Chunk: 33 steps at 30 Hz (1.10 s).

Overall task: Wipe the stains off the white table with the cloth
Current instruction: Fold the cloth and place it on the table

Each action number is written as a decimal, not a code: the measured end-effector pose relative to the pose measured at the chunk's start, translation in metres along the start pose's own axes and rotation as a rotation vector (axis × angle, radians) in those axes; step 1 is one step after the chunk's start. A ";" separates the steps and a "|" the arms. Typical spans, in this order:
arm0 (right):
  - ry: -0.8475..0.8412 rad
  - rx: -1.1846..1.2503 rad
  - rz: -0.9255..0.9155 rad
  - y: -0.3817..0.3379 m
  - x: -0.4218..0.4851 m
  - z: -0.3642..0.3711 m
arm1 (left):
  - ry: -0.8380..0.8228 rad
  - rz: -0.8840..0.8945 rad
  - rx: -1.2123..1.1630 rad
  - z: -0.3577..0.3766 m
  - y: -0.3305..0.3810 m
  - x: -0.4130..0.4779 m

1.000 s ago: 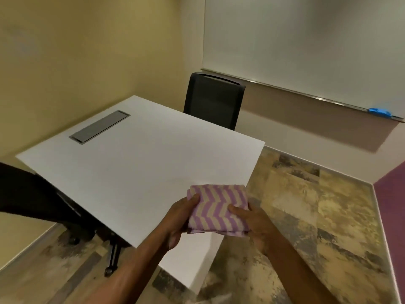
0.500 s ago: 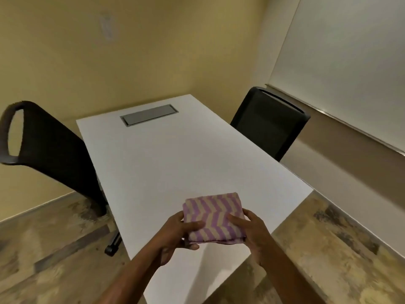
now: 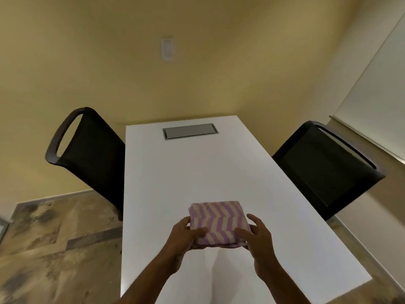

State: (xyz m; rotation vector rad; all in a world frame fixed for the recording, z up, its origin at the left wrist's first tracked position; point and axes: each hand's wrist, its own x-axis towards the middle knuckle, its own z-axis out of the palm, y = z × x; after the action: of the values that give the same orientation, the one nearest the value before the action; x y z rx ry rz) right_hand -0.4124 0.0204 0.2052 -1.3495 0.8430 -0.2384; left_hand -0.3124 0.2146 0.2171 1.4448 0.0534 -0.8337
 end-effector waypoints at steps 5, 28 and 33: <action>-0.069 -0.089 -0.105 -0.014 0.067 -0.020 | 0.165 0.025 0.031 0.044 0.007 0.045; -0.145 -0.290 -0.313 -0.039 0.351 0.038 | 0.467 0.174 -0.092 0.069 0.059 0.281; -0.116 -0.307 -0.341 -0.024 0.394 0.073 | 0.481 0.209 -0.075 0.041 0.052 0.330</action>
State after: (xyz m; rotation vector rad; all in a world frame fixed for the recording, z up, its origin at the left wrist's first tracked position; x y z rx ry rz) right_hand -0.0850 -0.1686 0.0705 -1.7789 0.5622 -0.3001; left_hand -0.0637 0.0191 0.1013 1.5220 0.2896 -0.2995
